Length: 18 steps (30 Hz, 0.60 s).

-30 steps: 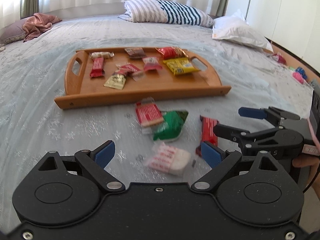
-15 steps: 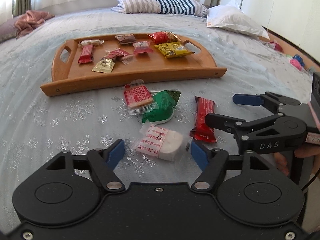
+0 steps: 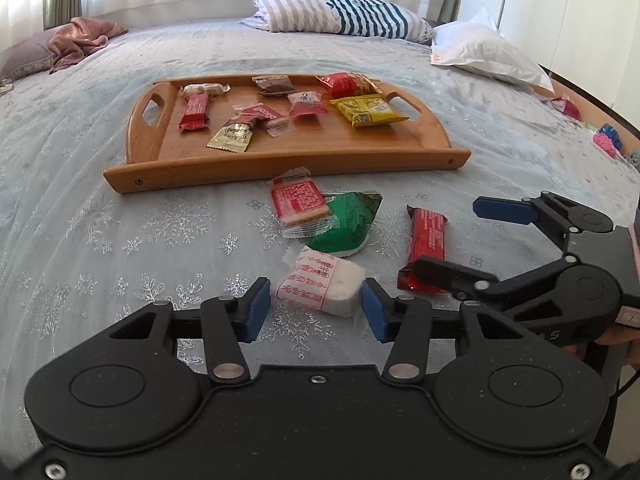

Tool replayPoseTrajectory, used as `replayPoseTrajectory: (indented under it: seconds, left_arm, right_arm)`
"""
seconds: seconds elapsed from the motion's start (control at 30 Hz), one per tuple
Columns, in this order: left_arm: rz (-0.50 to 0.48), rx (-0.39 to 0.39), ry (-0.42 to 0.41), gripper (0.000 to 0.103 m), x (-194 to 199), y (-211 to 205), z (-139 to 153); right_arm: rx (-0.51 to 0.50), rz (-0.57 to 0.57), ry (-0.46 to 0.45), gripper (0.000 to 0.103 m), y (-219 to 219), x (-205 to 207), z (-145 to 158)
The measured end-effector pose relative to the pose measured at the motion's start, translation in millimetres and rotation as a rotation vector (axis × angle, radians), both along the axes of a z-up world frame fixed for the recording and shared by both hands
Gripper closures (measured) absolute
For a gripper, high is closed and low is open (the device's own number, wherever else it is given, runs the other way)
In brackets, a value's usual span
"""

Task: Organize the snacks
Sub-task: 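Move the left gripper onto the white-pink packet while the right gripper approaches the long red bar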

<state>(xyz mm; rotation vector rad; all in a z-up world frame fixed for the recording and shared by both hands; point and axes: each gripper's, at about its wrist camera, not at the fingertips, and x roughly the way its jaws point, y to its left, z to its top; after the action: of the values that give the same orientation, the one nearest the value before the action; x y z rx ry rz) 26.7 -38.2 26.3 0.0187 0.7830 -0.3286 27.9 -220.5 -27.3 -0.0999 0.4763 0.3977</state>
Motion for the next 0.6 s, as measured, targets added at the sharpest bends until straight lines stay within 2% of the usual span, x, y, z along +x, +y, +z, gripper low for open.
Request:
replayPoseTrajectory:
  seconds: [0.33, 0.5, 0.6]
  left_arm:
    - [-0.001, 0.051, -0.040, 0.044, 0, -6, -5]
    - [-0.007, 0.039, -0.033, 0.042, 3, -4, -7]
    - [-0.008, 0.038, -0.033, 0.042, 4, -4, -8]
  right_arm:
    - [-0.076, -0.003, -0.010, 0.000, 14, 9, 3]
    - [-0.083, 0.020, 0.008, 0.000, 18, 14, 0]
    - [-0.078, 0.034, 0.007, 0.005, 19, 12, -2]
